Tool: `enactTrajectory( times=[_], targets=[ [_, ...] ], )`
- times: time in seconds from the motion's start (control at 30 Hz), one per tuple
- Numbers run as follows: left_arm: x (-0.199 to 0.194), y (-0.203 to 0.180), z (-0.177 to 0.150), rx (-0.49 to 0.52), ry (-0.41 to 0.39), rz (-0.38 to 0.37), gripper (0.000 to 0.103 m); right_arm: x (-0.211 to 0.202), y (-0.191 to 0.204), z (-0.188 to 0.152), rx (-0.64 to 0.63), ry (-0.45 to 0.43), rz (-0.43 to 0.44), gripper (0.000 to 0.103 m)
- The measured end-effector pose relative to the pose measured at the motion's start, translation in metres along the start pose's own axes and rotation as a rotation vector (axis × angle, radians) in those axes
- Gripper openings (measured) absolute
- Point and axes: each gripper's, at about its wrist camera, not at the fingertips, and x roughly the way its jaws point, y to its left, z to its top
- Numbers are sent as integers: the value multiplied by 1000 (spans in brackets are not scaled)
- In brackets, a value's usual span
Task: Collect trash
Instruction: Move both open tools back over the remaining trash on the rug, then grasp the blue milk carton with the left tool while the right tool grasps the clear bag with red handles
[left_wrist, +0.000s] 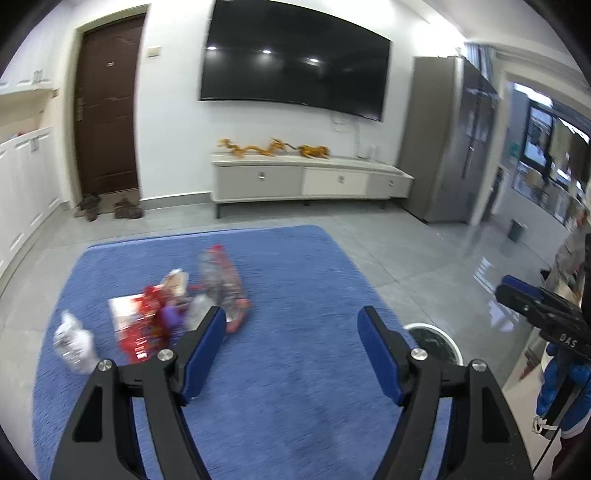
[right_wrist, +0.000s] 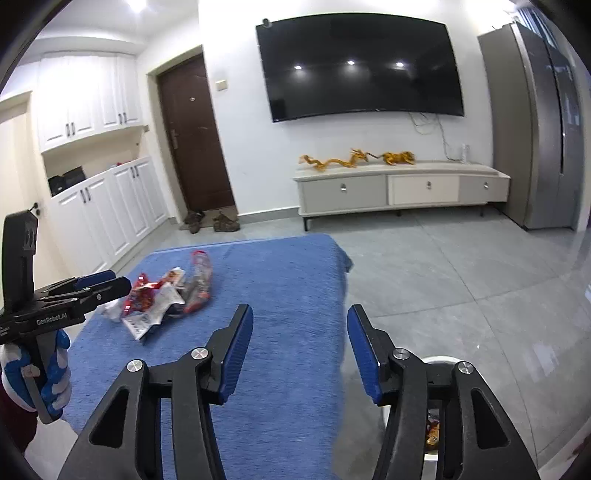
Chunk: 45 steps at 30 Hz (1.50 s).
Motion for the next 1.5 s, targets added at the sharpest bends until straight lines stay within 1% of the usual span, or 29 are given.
enactTrajectory(
  times=[0.17,0.27,0.43,0.57,0.77,0.87,0.93,1.03,1.13,1.33,1.5],
  targets=[
    [-31,43,-8,-45,-38,76,72,0,25,7,-35,-6,38,57],
    [-48,62,-11,-46,-66,119,72,0,42,9,-57,-6,57,57],
    [-66,86,-23,-39,-86,177,73,7,72,11,-95,5,91,58],
    [-72,112,-38,-68,-75,206,73,20,94,11,-129,31,115,58],
    [-65,157,-68,-145,-13,230,73,49,130,5,-178,90,153,59],
    [-53,171,-80,-169,38,197,73,68,146,1,-201,128,177,59],
    [-42,173,-85,-175,66,165,73,84,156,-2,-205,160,201,59],
    [-22,167,-86,-178,102,98,73,106,168,-7,-204,200,223,59],
    [1,158,-85,-177,133,59,73,131,176,-10,-197,240,232,59],
    [58,156,-80,-250,208,-24,73,179,174,1,-192,278,197,59],
    [91,163,-78,-320,245,-62,73,233,158,17,-117,314,187,59]
  ],
)
